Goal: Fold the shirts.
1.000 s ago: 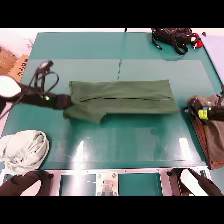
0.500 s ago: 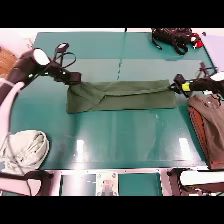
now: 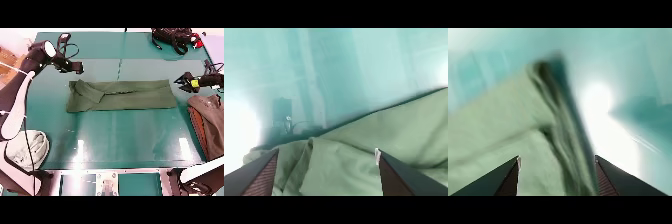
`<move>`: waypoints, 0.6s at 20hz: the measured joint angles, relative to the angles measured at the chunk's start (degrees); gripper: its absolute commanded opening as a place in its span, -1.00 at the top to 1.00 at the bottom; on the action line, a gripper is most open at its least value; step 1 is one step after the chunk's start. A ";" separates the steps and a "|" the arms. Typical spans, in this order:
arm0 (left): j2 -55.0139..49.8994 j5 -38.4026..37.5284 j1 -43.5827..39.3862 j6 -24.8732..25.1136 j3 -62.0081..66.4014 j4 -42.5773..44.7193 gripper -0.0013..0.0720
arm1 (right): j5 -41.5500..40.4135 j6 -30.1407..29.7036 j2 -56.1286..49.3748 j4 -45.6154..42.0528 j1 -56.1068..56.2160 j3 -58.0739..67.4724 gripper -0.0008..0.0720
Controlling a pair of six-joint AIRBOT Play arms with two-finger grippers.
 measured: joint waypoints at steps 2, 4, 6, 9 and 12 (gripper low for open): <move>-0.28 -3.17 0.00 -0.94 1.49 -1.03 0.59 | 2.84 -2.32 -2.40 0.24 -1.57 0.61 -0.51; -0.35 -5.57 0.00 -1.36 2.36 -3.61 0.89 | 4.68 -4.74 -5.05 2.32 -2.47 1.01 -0.51; -0.46 -6.86 -0.04 -1.60 2.80 -6.86 0.89 | 6.62 -7.17 -7.85 5.97 -2.34 1.38 -0.48; -0.50 -6.38 -0.83 -1.75 3.10 -11.65 0.89 | 9.22 -9.64 -11.39 8.48 -0.83 2.45 -0.09; -0.94 -4.63 -3.50 -1.97 3.21 -13.99 0.89 | 12.83 -11.47 -13.62 8.20 0.92 5.11 0.93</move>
